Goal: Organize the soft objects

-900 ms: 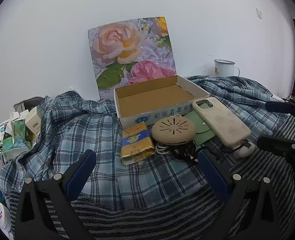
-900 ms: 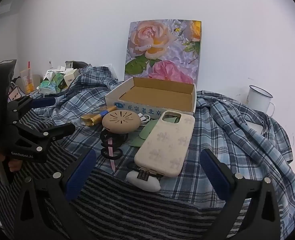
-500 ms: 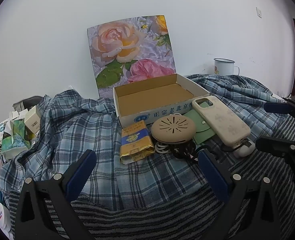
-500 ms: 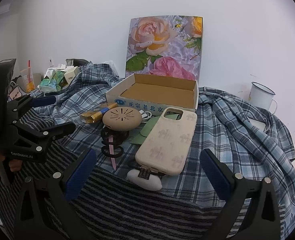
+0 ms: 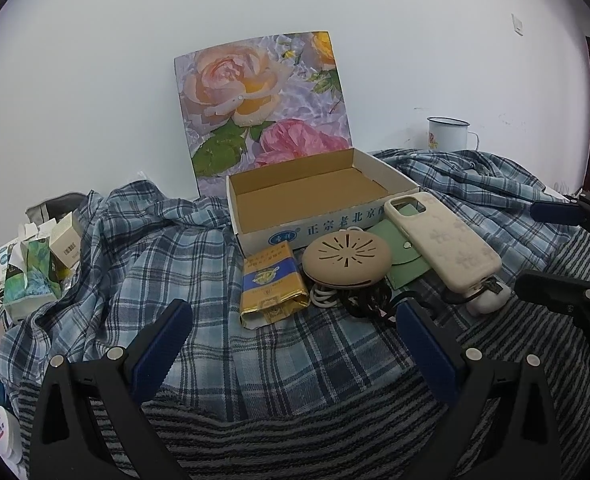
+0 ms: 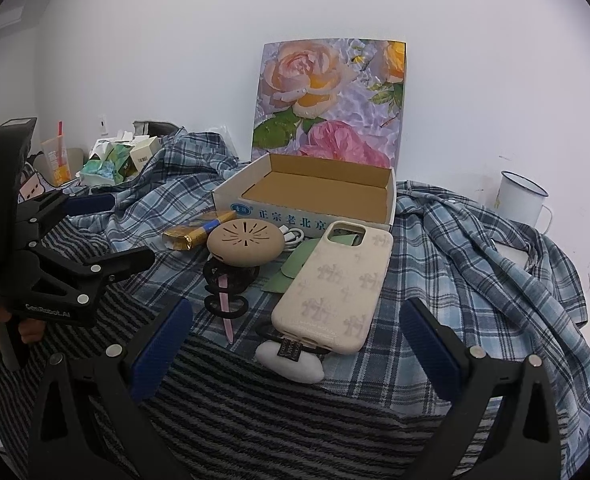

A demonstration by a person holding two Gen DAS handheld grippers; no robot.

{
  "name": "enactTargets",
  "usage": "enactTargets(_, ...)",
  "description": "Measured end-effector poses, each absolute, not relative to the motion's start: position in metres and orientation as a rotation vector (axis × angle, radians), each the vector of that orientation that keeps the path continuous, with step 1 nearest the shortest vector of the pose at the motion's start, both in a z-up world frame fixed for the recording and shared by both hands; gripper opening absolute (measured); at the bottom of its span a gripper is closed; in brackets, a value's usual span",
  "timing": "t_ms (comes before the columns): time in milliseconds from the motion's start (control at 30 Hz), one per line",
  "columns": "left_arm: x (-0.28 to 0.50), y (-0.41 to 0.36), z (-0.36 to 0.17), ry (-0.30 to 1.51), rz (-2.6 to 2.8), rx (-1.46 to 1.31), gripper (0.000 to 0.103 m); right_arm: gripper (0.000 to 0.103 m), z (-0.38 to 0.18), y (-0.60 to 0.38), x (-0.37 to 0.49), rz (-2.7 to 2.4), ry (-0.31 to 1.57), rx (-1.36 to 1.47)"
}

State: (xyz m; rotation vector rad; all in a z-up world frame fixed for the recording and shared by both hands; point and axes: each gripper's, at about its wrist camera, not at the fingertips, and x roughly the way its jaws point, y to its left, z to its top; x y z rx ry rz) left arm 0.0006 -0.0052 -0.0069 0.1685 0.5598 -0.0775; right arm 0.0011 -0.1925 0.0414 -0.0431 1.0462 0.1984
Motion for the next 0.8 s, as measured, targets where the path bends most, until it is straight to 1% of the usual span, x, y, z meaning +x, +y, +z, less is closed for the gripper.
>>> enactTargets(800,0.009,-0.010,-0.009,0.599,-0.096,0.183,0.103,0.103,0.030,-0.196,0.007,0.218,1.098,-0.005)
